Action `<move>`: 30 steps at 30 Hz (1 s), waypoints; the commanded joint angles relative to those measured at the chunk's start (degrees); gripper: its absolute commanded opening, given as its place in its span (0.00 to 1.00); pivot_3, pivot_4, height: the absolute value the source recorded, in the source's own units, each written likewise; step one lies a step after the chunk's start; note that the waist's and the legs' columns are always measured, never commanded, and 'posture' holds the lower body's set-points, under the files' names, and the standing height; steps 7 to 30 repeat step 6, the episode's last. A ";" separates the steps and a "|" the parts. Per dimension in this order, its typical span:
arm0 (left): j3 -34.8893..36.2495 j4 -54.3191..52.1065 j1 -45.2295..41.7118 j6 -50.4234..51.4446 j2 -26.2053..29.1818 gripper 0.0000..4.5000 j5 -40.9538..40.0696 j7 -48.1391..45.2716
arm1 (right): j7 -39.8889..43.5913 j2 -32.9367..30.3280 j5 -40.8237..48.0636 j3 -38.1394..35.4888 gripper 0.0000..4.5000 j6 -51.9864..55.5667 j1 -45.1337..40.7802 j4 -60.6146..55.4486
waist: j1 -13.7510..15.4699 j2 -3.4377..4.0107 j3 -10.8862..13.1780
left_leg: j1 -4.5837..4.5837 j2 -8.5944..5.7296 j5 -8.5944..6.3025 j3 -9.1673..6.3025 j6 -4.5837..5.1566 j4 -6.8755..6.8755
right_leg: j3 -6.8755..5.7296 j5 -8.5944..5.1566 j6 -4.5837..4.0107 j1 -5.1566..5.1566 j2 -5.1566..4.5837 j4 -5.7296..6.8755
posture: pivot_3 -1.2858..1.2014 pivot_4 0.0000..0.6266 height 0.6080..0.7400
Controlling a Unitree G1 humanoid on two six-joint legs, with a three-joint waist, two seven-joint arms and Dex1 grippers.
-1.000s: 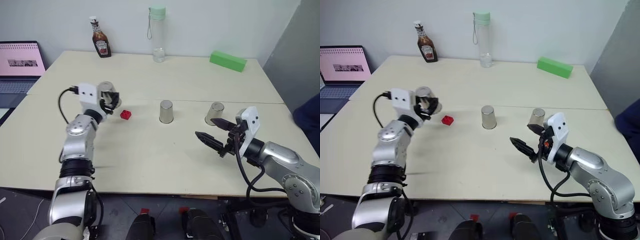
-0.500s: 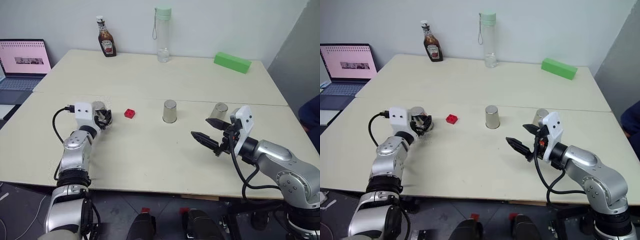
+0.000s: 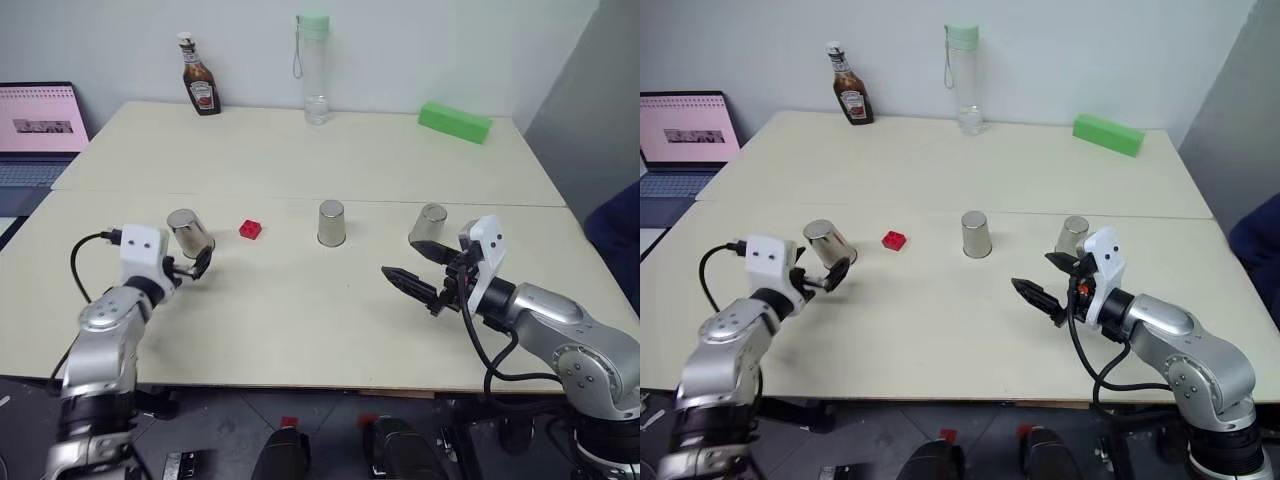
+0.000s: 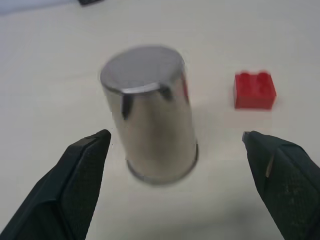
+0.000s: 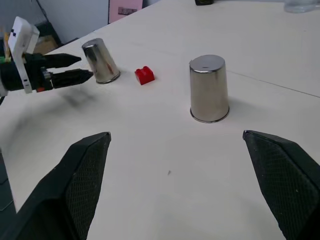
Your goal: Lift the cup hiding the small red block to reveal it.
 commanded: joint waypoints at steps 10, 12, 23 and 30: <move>6.22 -20.32 0.90 18.26 8.03 1.00 -15.16 -7.54 | 2.82 -0.23 -0.08 0.32 1.00 -2.15 -2.29 1.99 | 0.99 0.05 0.03 | 0.04 -0.02 0.04 0.10 0.03 0.19 | -0.10 -0.27 -0.02 0.16 -0.12 -0.01 | 0.52 0.24 1.00; 6.22 -20.32 0.90 18.26 8.03 1.00 -15.16 -7.54 | 2.82 -0.23 -0.08 0.32 1.00 -2.15 -2.29 1.99 | 0.99 0.05 0.03 | 0.04 -0.02 0.04 0.10 0.03 0.19 | -0.10 -0.27 -0.02 0.16 -0.12 -0.01 | 0.52 0.24 1.00; 6.22 -20.32 0.90 18.26 8.03 1.00 -15.16 -7.54 | 2.82 -0.23 -0.08 0.32 1.00 -2.15 -2.29 1.99 | 0.99 0.05 0.03 | 0.04 -0.02 0.04 0.10 0.03 0.19 | -0.10 -0.27 -0.02 0.16 -0.12 -0.01 | 0.52 0.24 1.00; 6.22 -20.32 0.90 18.26 8.03 1.00 -15.16 -7.54 | 2.82 -0.23 -0.08 0.32 1.00 -2.15 -2.29 1.99 | 0.99 0.05 0.03 | 0.04 -0.02 0.04 0.10 0.03 0.19 | -0.10 -0.27 -0.02 0.16 -0.12 -0.01 | 0.52 0.24 1.00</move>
